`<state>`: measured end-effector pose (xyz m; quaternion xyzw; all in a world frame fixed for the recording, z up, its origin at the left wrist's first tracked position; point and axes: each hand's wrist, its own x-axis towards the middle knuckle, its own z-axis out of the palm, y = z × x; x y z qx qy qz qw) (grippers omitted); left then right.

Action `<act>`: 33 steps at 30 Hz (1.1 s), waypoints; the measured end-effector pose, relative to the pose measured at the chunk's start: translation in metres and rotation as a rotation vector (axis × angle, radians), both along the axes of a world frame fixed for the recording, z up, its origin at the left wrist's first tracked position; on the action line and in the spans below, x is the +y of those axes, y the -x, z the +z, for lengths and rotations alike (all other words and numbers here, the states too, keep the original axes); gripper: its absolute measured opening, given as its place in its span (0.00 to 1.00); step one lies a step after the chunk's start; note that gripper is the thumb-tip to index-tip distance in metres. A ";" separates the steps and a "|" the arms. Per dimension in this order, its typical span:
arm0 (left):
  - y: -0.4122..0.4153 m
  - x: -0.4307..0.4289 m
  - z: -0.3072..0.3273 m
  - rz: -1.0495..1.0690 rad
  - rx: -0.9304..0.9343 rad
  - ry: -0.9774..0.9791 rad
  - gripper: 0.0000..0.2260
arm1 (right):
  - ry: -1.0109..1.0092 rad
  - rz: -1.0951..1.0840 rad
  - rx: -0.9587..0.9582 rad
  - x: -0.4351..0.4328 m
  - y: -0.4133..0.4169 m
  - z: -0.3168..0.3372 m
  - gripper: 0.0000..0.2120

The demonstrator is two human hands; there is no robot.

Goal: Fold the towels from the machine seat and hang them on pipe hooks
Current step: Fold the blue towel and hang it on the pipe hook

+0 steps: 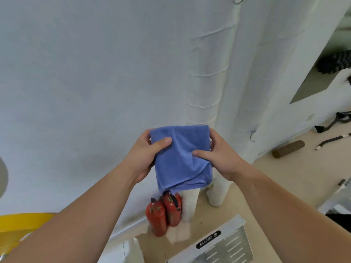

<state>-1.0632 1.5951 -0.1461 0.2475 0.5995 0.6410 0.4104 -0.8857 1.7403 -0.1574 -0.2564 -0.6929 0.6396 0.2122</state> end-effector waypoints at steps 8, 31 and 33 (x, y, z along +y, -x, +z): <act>0.043 0.022 0.022 -0.109 0.264 -0.235 0.10 | 0.029 -0.101 0.159 0.006 0.010 0.038 0.10; -0.065 0.103 0.150 -0.009 0.478 -0.107 0.14 | -0.149 0.124 0.176 0.120 -0.056 0.161 0.18; -0.068 0.107 0.167 0.050 0.502 -0.157 0.15 | -0.263 0.115 0.112 0.124 -0.053 0.175 0.30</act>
